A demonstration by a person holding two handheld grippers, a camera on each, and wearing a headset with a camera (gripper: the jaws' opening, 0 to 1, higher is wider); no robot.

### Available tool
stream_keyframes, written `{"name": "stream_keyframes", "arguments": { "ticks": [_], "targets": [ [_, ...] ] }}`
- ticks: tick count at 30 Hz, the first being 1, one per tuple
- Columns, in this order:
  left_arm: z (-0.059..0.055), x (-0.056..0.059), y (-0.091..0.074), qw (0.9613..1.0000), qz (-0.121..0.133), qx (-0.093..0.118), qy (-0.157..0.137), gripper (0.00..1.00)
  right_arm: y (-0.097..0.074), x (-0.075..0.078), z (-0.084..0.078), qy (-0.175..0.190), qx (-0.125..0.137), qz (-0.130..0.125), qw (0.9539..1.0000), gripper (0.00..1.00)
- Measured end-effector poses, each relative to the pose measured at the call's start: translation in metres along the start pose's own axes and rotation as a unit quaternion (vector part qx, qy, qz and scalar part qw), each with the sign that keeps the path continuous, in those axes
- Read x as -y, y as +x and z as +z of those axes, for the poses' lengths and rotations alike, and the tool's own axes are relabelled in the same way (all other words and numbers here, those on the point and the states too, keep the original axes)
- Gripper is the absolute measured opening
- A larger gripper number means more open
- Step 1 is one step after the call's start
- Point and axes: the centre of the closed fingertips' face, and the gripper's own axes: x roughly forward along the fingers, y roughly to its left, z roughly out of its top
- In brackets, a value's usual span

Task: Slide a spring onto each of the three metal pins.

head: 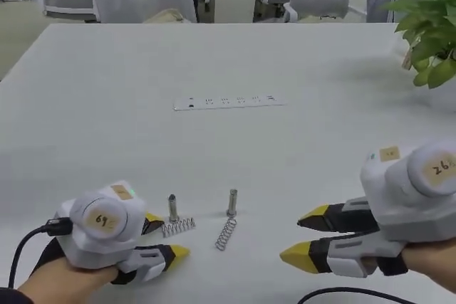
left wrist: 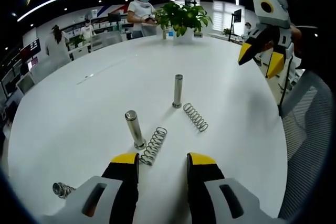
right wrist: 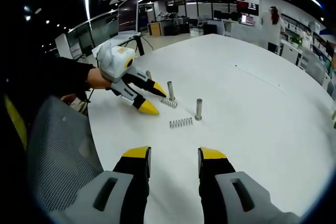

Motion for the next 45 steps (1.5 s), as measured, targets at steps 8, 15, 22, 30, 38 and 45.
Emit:
{"name": "stream_keyframes", "arguments": {
  "ticks": [8, 15, 22, 30, 38, 45],
  "targets": [
    [-0.001, 0.0, 0.001, 1.0, 0.006, -0.006, 0.006, 0.23, 0.001, 0.0, -0.001, 0.003, 0.0, 0.001, 1.0, 0.34],
    [0.0, -0.003, 0.005, 0.9999, 0.011, -0.009, 0.0, 0.15, 0.003, 0.0, -0.001, 0.003, 0.001, 0.003, 1.0, 0.34],
    [-0.001, -0.004, 0.004, 0.9999, 0.013, -0.01, 0.004, 0.06, 0.005, -0.001, 0.001, 0.002, 0.002, 0.005, 1.0, 0.34],
    [-0.003, -0.005, 0.003, 0.9998, 0.014, -0.016, 0.004, 0.03, 0.008, -0.004, 0.003, -0.002, 0.004, 0.01, 0.9999, 0.34],
    [0.0, 0.005, -0.01, 0.9998, 0.007, -0.01, 0.017, 0.03, 0.009, -0.008, 0.01, -0.006, 0.013, 0.018, 0.9997, 0.33],
    [0.011, 0.02, -0.032, 0.9986, -0.003, 0.005, 0.054, 0.03, 0.008, -0.014, 0.021, -0.017, 0.021, 0.026, 0.9993, 0.32]
  ]
}}
